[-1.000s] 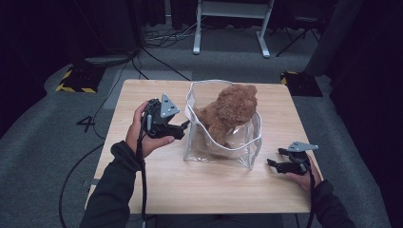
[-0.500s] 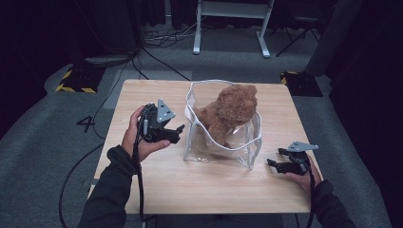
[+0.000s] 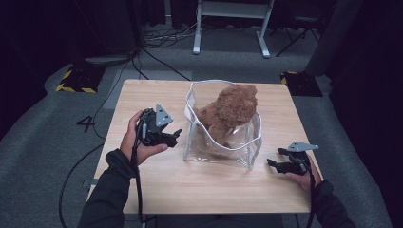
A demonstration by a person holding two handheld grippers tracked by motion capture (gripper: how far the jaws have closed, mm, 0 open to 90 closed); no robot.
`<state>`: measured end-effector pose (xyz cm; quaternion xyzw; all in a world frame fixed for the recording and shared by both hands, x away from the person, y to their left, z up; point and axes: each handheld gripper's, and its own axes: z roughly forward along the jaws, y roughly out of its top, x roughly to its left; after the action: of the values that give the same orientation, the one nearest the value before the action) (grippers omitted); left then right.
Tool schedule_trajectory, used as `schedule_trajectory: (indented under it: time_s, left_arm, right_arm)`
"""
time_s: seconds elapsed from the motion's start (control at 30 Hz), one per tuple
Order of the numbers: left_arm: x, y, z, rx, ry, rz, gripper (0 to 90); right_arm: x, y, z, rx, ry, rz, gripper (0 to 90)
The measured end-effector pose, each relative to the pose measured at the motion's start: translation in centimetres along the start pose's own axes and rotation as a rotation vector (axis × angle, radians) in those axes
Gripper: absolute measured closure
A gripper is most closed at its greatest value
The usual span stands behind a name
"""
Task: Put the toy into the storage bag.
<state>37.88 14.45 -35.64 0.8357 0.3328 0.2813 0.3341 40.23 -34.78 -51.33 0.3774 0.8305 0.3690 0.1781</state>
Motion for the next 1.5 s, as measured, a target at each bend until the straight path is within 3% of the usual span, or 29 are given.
schedule_trajectory:
  time_s: [0.57, 1.5]
  left_arm:
    - [0.3, -2.4, 0.9, 0.078, 0.034, 0.007, 17.8]
    - [0.4, -8.0, 3.4, 0.172, 0.005, -0.054, 17.5]
  right_arm:
    - [0.0, 0.0, 0.0, 0.001, 0.0, 0.0, 24.8]
    - [0.0, 0.0, 0.0, 0.0, -0.003, 0.002, 24.7]
